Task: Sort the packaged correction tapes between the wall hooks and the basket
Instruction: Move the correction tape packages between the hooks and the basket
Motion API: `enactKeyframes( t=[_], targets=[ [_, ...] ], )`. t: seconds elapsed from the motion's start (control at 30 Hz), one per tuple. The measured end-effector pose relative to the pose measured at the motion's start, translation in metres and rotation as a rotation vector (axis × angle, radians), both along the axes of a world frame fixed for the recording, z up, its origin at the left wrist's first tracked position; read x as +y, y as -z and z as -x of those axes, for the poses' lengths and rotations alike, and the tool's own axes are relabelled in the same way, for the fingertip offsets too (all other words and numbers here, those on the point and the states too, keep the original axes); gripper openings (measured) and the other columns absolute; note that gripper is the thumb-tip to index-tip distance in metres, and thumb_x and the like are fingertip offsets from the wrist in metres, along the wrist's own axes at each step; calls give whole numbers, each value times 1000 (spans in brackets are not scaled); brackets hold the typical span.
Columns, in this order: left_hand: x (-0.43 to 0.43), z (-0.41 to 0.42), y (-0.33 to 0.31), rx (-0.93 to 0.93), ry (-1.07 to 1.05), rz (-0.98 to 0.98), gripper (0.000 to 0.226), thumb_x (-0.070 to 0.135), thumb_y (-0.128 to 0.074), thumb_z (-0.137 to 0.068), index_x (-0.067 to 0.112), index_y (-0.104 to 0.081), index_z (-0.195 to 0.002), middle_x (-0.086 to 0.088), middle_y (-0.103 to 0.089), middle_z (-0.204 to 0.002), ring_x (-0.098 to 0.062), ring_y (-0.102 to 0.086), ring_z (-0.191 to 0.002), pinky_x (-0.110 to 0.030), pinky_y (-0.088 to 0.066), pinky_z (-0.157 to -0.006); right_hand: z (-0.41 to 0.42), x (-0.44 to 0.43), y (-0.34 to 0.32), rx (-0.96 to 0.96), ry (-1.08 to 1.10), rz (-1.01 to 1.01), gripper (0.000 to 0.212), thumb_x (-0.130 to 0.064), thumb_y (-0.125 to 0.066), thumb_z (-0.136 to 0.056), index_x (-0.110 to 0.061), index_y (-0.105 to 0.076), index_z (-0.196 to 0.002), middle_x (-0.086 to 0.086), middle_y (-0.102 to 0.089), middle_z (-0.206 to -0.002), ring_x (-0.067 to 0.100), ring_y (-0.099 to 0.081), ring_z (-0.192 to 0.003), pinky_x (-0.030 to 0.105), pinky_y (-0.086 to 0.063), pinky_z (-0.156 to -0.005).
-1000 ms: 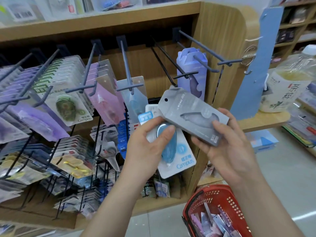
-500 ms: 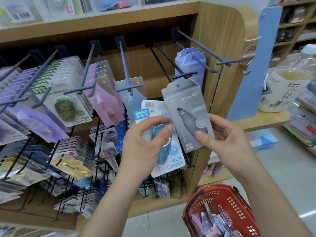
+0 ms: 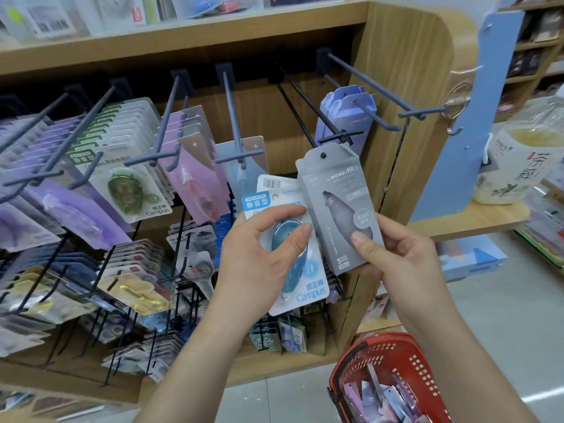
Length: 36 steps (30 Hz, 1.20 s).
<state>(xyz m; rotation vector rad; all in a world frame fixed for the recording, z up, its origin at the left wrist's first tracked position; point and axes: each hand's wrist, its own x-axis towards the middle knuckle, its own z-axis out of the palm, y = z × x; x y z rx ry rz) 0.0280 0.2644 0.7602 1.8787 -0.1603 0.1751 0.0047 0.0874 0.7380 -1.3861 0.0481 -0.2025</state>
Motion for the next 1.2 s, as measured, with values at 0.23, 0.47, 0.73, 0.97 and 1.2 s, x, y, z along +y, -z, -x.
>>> enactKeyframes(
  t=[0.23,0.47,0.73,0.97,1.2],
  targets=[
    [10,-1,3,25,-62,-57,20,30,-71,-86,47,-68,-97,15,-58,-121,18,-51,-104,-7,-44,-90,-22,5,-4,7,45,218,31,-14,-65,-94,-43,-67,-105,-21,-72,-71,-3,-57,-54,11,-45,-53],
    [18,10,7,119,-72,167,21,47,-70,-72,44,-76,-93,16,-72,-110,-5,-67,-102,-33,-56,-88,-69,29,-3,160,148,7,2,-26,-73,-89,-26,-75,-88,-3,-71,-76,6,-51,-54,24,-50,-57],
    [10,7,6,157,25,312,27,11,-62,-94,32,-74,-105,22,-72,-107,2,-66,-95,-14,-50,-72,-92,39,-3,326,111,-634,12,-2,-63,-93,3,-63,-104,20,-67,-105,22,-67,-92,28,-57,-87],
    [1,1,10,80,7,282,39,22,-62,-94,45,-56,-125,12,-62,-126,-6,-65,-106,-28,-56,-82,-44,17,-11,269,-382,-203,35,-32,-57,-99,-17,-61,-131,17,-62,-133,41,-60,-120,64,-43,-103],
    [-7,-4,11,75,-48,277,65,37,-65,-82,26,-37,-140,7,-61,-126,-4,-65,-106,-25,-55,-85,-21,23,-10,147,-328,-8,29,-23,-60,-97,-25,-60,-126,-1,-70,-120,24,-71,-104,56,-56,-87]
  ],
)
